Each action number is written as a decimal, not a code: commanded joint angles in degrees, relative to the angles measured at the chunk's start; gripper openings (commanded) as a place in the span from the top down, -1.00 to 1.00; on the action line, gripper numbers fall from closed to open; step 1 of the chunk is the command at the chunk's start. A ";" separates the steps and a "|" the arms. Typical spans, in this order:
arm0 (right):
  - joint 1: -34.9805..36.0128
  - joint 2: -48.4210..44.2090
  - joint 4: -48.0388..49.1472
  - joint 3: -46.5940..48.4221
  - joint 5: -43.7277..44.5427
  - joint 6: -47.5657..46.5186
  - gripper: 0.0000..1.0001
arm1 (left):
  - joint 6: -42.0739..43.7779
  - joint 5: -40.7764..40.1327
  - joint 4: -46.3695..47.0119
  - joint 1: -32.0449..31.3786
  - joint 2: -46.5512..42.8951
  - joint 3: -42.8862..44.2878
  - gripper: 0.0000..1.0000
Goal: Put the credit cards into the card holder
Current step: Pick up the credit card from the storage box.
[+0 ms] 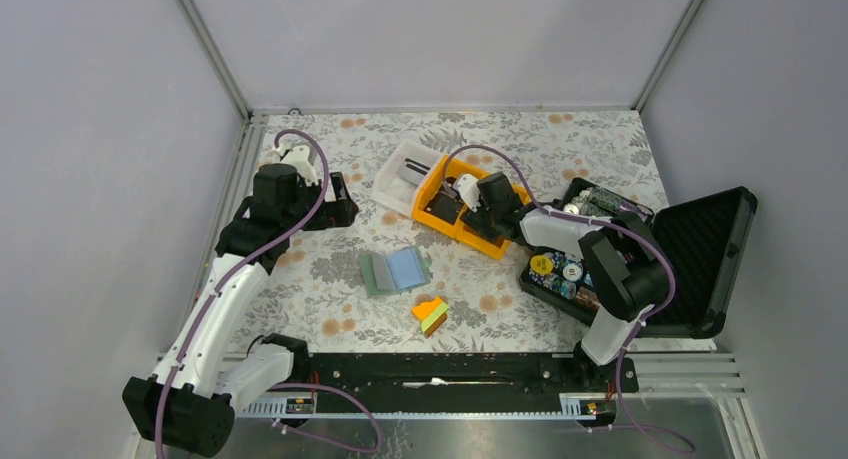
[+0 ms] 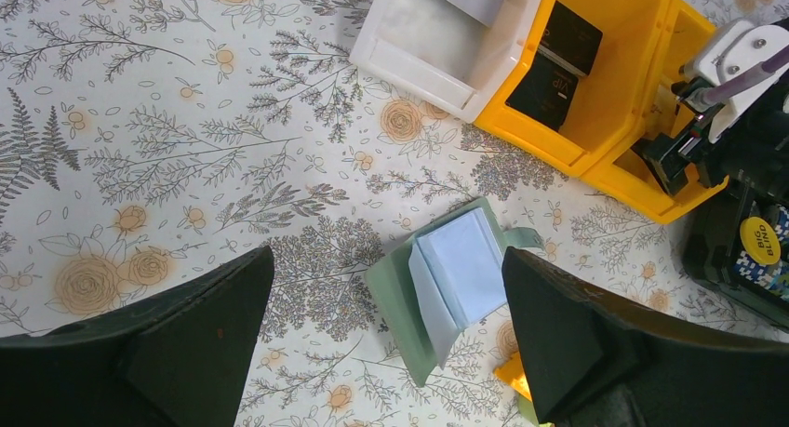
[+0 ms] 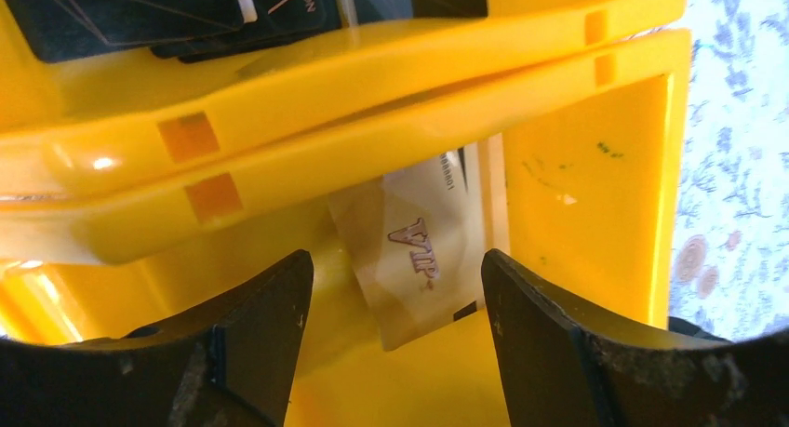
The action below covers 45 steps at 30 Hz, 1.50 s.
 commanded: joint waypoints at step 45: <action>3.55 -4.20 4.81 -0.18 8.96 -0.99 0.85 | 0.16 1.47 2.29 0.29 -1.50 -0.29 -0.97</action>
